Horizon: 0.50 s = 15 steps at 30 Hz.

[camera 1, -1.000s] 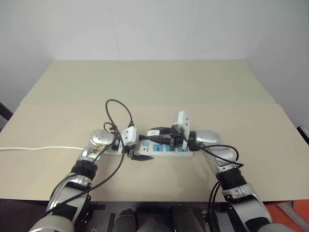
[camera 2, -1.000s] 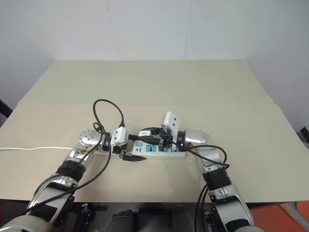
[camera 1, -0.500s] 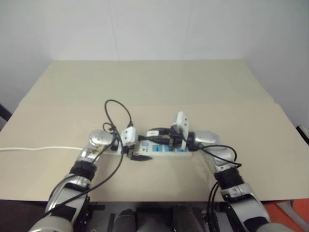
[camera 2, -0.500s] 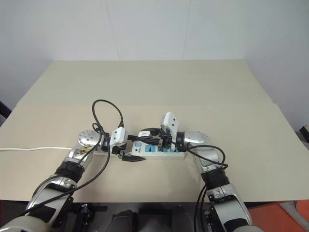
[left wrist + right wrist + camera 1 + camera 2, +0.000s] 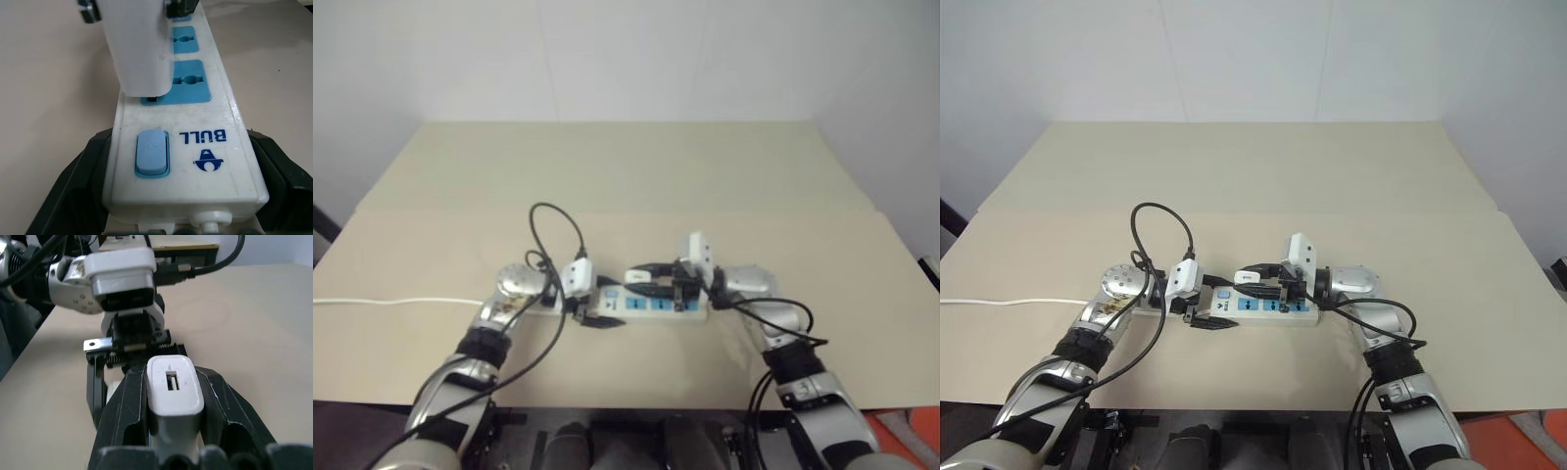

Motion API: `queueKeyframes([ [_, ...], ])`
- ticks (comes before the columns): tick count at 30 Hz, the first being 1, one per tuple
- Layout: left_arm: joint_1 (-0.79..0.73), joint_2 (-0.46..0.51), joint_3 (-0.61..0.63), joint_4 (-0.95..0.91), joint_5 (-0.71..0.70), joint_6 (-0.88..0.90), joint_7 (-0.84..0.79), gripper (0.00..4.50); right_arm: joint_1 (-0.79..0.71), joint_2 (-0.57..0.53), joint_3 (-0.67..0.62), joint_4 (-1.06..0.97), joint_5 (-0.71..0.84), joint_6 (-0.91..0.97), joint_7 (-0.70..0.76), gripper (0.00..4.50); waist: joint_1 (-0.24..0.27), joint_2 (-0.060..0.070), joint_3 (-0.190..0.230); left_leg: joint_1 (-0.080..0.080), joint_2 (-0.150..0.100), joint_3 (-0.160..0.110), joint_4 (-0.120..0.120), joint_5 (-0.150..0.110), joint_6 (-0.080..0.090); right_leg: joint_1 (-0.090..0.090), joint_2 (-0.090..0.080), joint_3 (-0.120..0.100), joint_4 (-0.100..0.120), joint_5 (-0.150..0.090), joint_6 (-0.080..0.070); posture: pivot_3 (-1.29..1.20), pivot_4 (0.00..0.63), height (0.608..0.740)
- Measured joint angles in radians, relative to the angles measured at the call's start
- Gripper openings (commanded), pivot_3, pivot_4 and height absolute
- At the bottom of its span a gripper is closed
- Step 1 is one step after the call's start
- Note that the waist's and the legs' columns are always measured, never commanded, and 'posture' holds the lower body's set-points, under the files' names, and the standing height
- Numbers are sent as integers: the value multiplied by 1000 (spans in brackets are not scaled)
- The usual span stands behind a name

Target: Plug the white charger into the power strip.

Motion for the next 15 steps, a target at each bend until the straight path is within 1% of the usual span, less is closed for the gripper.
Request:
queueKeyframes([
  [8, 4, 2, -2, -10, -1, 5, 3, 3339, -12, -8, 2, 24, 0, -28, 26, 1135, 0, 0, 0, 0, 0, 0, 0, 0, 0, 0, 0, 0, 0, 0, 0, 0, 150, 740],
  [15, 6, 18, -2, -10, -2, 7, 4, 3339, -47, 2, 30, 46, -6, -33, 26, 1135, -9, 0, 0, 1, 0, 0, 0, 0, 0, 0, 0, 0, 0, 0, 0, 0, 150, 740],
])
